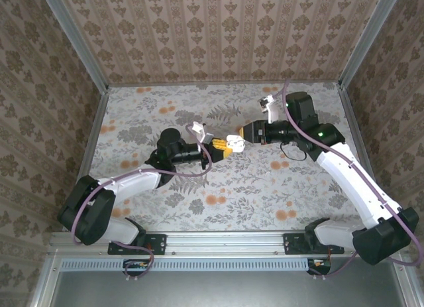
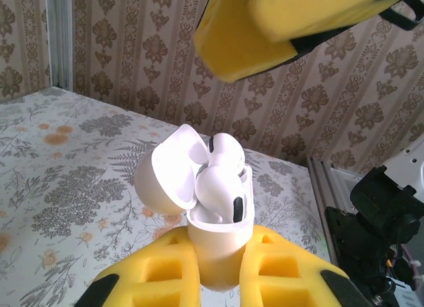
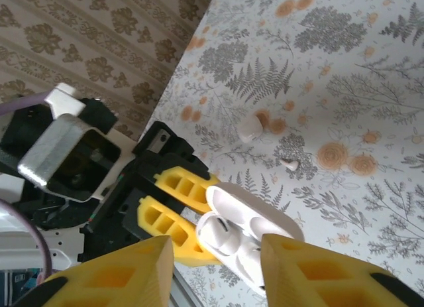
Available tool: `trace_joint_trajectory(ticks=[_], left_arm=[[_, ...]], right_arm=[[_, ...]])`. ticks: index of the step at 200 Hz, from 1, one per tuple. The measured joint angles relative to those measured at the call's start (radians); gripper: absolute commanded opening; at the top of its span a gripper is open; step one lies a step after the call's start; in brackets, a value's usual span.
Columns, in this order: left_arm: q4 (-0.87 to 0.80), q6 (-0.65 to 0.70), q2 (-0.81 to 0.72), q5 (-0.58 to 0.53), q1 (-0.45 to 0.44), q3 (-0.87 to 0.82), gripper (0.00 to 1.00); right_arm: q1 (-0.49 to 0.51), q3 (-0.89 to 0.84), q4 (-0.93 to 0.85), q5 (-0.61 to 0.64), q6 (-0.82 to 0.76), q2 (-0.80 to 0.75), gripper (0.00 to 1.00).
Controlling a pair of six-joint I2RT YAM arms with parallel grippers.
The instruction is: Insert the wireless bluetooth earbuds into the charging case
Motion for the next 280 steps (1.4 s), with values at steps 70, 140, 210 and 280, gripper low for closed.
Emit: trace_joint_trajectory(ticks=[70, 140, 210, 280], left_arm=[[0.009, 0.027, -0.009, -0.007, -0.006, -0.004, 0.0], [0.001, 0.038, -0.009, -0.009, -0.006, -0.015, 0.0], [0.006, 0.063, -0.013, -0.019, -0.014, -0.026, 0.0], [-0.009, 0.094, -0.026, -0.026, -0.026, -0.026, 0.0]], right_arm=[[0.037, -0.027, -0.026, 0.05, -0.001, 0.024, 0.17], [0.072, -0.04, -0.034, 0.116, -0.01, 0.025, 0.1], [0.099, -0.021, -0.094, 0.196, -0.016, -0.046, 0.13], [0.23, 0.043, -0.121, 0.232, -0.048, -0.031, 0.13]])
